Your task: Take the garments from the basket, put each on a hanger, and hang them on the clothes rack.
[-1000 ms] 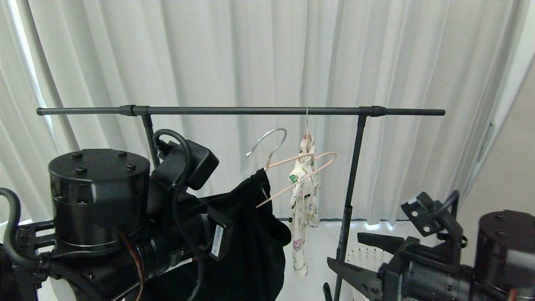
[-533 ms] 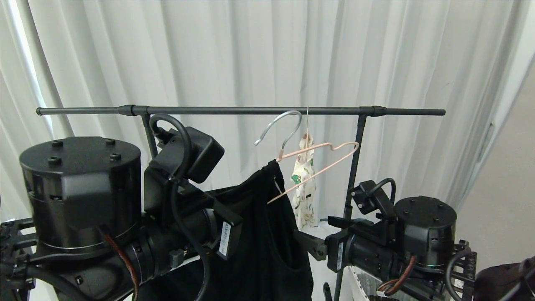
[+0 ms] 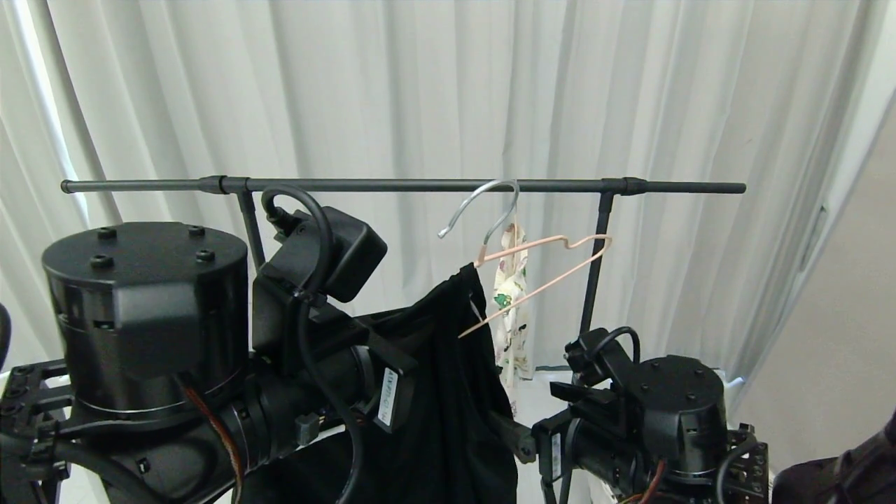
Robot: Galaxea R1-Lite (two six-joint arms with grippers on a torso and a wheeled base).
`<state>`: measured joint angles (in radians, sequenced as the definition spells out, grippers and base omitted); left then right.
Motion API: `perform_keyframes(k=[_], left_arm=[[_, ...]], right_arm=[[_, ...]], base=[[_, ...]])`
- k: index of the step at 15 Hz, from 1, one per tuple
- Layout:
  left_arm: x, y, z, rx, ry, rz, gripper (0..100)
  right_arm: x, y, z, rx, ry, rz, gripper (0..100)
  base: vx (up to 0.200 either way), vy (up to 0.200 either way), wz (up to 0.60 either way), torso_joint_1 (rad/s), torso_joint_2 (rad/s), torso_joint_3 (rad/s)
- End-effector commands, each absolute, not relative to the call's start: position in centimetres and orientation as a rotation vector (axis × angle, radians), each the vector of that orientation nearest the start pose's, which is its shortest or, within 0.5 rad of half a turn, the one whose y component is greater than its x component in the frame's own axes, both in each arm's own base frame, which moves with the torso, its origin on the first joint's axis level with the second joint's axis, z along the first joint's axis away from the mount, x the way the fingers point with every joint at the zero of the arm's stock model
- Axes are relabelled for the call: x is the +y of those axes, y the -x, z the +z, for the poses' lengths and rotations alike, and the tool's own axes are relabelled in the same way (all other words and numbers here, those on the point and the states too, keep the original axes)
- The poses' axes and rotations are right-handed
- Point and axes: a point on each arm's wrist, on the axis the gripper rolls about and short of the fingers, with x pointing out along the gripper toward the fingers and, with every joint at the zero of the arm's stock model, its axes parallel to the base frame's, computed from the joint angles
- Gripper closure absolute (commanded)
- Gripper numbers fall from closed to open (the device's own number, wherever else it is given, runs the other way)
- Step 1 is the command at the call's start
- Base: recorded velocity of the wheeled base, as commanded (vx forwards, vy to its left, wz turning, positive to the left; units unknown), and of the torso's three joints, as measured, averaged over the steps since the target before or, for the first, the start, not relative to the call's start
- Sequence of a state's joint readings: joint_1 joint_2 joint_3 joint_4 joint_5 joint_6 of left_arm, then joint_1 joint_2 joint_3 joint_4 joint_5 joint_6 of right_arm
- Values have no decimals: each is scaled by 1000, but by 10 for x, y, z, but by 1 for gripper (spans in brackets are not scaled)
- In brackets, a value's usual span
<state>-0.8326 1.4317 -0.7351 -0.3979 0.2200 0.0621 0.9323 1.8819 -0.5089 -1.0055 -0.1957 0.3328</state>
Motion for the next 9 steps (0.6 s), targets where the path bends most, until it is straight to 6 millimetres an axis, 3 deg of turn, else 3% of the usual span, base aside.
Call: perform_keyframes(k=[1,2,5,9], left_arm=[[-171,-158,214,237,-214,-627,100],[-169,-157,211,244,-218,-625,100],[-159,-149,194,296,-247,-620,100],[-158,-148,171,399,-221,-611,100]], right_arm=[[218,-202,67,473,-14,500,0],[211,-210,66,465,-3,446,0],[161,-249,76,409,33,237,0],[123,-271,100,292,2,149,0]], base=[[0,0,0,0,0,0],[0,0,0,0,0,0],[0,0,0,0,0,0],[0,0,0,0,0,0]])
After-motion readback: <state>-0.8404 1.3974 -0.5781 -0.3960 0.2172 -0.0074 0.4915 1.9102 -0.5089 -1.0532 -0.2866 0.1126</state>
